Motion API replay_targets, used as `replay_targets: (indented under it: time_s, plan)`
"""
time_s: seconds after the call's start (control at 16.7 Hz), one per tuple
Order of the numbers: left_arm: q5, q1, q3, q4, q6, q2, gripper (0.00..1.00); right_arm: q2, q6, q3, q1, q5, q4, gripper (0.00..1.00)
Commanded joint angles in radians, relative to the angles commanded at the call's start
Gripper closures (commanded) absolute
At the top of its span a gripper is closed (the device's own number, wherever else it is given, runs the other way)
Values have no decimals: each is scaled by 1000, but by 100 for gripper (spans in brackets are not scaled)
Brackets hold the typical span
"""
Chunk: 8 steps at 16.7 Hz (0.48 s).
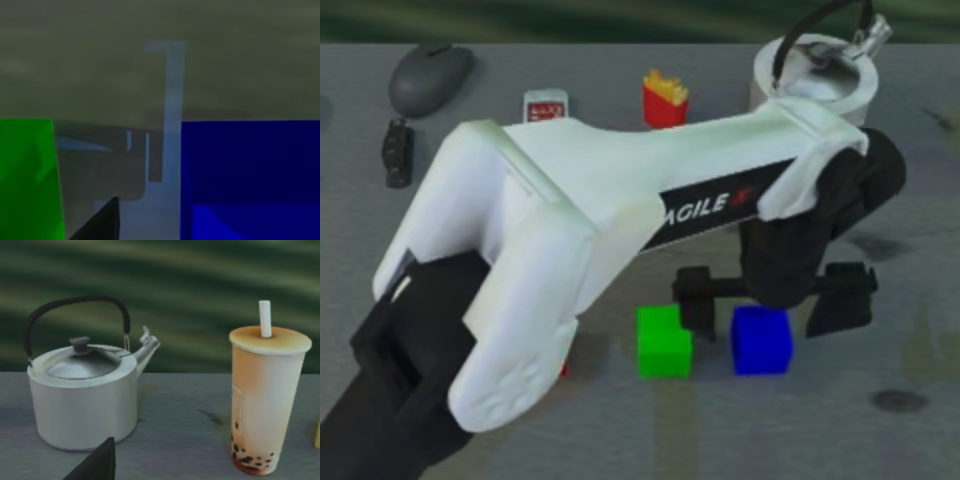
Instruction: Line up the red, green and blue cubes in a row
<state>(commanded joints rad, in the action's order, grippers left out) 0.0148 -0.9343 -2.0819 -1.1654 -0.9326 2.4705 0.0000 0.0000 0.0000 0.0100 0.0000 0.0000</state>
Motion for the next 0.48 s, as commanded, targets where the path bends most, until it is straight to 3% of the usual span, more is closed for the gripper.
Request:
replay_targets:
  time_s: [0.48]
  plan:
    - [1, 14, -218, -240, -3, -19, 0, 0, 0, 0, 0, 0, 0, 0]
